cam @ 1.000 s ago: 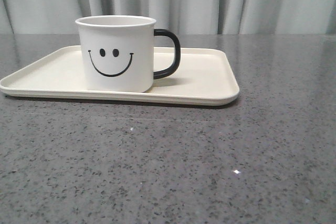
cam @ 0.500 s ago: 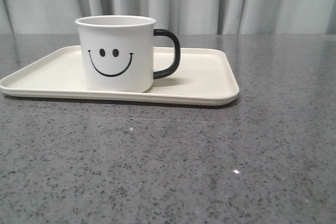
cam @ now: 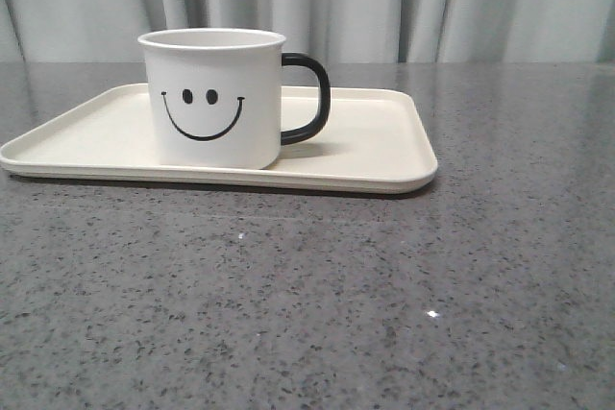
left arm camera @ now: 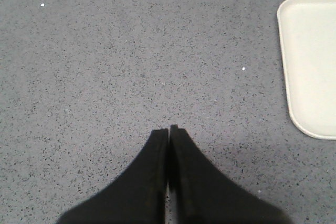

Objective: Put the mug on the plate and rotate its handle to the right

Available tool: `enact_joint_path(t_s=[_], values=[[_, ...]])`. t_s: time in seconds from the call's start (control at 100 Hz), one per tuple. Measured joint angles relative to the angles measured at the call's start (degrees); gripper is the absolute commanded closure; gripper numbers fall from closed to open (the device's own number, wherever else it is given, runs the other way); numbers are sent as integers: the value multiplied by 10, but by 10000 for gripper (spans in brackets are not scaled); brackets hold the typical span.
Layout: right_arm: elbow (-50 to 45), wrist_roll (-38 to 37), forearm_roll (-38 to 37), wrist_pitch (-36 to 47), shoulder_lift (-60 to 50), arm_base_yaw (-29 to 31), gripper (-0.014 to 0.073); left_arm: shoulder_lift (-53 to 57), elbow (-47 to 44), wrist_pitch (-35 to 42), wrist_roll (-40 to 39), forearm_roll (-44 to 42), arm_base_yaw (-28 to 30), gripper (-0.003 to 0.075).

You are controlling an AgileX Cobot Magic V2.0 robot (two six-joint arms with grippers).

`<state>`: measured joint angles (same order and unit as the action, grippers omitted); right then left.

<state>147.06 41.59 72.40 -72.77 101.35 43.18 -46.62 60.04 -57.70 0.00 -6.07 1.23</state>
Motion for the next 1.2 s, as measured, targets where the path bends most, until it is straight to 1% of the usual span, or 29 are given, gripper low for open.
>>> enact_joint_path(t_s=[0.12,0.43,0.56,0.79,0.91,0.98,1.1,1.2], values=[[0,0,0,11,0,0,655,-5,0,9,0,0,0,740],[0,0,6,108,-42,0,655,25,0,38,-4,0,0,740],[0,0,11,114,-62,0,655,29,0,41,-12,0,0,740],[-7,-2,22,99,-84,0,655,29,0,43,-17,0,0,740],[-50,-2,23,80,-90,0,655,29,0,43,-17,0,0,740],[-92,-2,15,73,-97,0,655,29,0,43,-17,0,0,740],[-187,22,4,69,-121,1,655,29,0,43,-17,0,0,740],[-273,56,15,71,-165,2,655,29,0,43,-17,0,0,740]])
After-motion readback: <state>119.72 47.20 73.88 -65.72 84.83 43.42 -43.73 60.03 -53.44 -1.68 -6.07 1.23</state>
